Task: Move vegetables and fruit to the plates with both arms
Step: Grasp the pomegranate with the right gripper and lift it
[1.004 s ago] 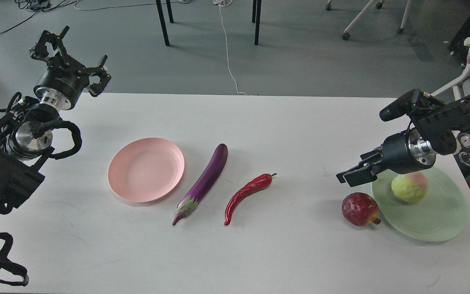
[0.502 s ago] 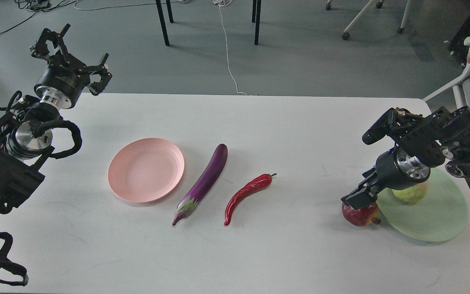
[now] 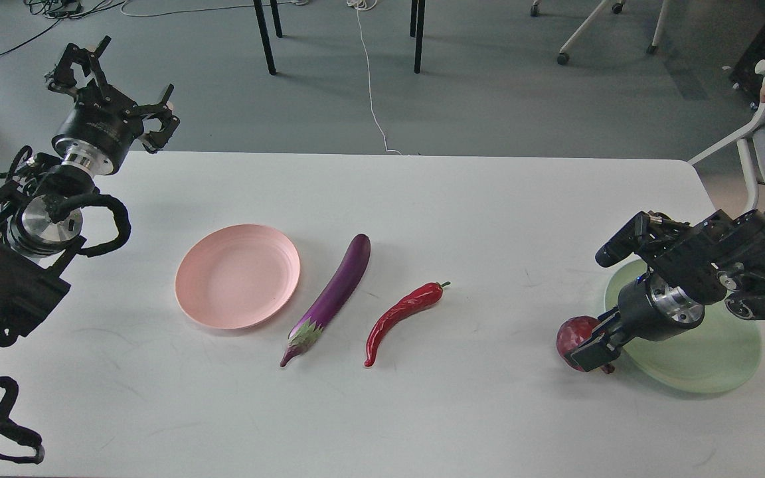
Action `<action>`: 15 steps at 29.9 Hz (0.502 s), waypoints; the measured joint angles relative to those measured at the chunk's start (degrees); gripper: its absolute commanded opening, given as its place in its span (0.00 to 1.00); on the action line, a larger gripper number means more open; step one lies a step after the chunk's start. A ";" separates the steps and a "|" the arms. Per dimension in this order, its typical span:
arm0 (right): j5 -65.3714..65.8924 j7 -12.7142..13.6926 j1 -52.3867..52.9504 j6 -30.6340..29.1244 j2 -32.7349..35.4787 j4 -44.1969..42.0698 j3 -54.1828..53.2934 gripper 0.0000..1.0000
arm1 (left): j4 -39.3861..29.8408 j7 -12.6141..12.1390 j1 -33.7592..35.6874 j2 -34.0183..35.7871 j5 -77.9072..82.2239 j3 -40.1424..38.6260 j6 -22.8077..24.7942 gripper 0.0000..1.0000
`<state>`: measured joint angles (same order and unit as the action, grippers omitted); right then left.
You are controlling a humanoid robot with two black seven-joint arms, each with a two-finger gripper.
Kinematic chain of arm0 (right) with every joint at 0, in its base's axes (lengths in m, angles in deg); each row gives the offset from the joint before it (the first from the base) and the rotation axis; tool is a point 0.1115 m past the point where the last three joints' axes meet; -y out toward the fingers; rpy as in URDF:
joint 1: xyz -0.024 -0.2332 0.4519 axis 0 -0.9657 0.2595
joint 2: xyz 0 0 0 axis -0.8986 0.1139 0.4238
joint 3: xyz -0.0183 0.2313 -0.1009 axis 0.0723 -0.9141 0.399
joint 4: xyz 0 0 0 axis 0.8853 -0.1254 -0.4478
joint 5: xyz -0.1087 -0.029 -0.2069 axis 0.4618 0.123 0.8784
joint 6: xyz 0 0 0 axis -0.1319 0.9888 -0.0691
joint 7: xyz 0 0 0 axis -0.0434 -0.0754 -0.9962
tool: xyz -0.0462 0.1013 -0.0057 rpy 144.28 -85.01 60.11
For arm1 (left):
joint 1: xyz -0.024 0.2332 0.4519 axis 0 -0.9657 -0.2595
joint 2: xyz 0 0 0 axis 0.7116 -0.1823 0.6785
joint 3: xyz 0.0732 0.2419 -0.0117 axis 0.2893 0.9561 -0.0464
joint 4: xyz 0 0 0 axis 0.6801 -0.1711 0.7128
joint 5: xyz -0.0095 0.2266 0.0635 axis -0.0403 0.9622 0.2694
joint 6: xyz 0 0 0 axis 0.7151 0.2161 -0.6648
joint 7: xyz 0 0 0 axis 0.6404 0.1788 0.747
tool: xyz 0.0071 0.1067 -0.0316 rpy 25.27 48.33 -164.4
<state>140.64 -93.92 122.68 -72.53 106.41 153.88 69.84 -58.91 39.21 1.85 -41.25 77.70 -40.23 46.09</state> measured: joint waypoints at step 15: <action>-0.27 -0.88 -0.24 2.94 -0.30 -0.39 -0.61 0.69 | 0.01 0.00 -0.24 0.34 0.00 0.00 0.00 0.98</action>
<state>140.37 -94.80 122.44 -69.59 106.11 153.48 69.23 -58.90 39.21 1.62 -40.91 77.69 -40.24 46.09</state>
